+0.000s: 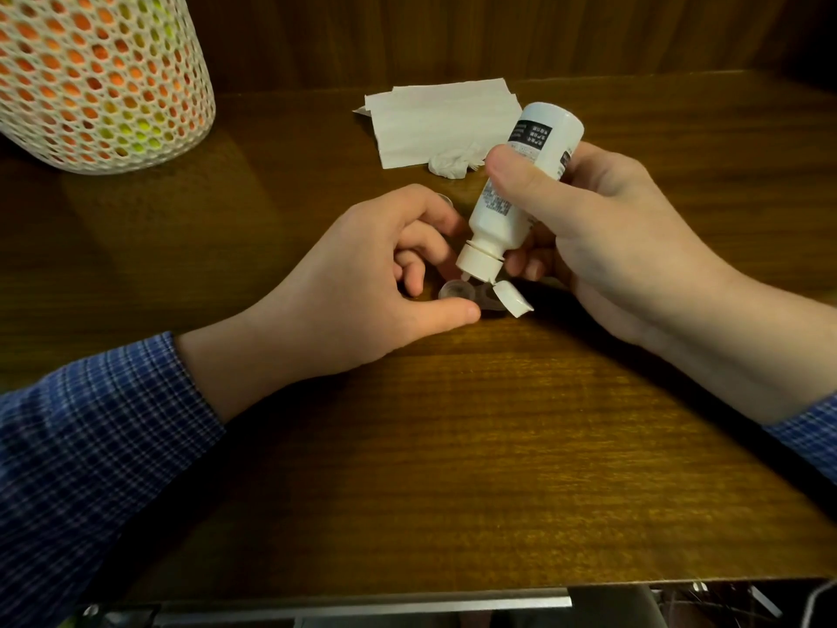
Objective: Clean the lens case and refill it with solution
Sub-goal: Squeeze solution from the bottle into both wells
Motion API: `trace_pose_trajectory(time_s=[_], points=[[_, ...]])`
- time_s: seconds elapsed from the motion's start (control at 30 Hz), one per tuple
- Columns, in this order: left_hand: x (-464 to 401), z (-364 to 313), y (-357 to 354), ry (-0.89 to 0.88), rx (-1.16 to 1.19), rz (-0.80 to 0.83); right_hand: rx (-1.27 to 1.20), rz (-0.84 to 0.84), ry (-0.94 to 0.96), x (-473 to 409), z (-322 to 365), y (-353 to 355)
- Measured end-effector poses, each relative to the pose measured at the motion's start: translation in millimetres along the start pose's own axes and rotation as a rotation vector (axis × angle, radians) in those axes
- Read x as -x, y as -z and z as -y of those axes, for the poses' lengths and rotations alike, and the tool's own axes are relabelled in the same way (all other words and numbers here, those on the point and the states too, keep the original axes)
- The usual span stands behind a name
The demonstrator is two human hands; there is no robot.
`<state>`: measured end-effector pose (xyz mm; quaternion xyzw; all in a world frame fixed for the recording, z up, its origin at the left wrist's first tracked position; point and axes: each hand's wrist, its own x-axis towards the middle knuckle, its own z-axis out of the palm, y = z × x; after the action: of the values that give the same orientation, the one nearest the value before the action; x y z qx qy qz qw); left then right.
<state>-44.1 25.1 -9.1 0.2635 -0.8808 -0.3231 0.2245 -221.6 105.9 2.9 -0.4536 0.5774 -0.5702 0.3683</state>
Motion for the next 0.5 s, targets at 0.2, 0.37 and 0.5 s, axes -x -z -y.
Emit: trace_pose_trajectory(time_s=[0.2,0.37,0.5], points=[[-0.3,0.9,0.0,0.001,-0.002,-0.004,-0.005,-0.003,-0.009,0.4,0.7,0.0],[-0.3,1.2,-0.3,-0.004,0.02,0.021,-0.139,0.003,-0.094,-2.5,3.2,3.8],[-0.9,0.4,1.7,-0.001,0.012,0.045,-0.393,-0.035,-0.238,-7.9,10.4,12.0]])
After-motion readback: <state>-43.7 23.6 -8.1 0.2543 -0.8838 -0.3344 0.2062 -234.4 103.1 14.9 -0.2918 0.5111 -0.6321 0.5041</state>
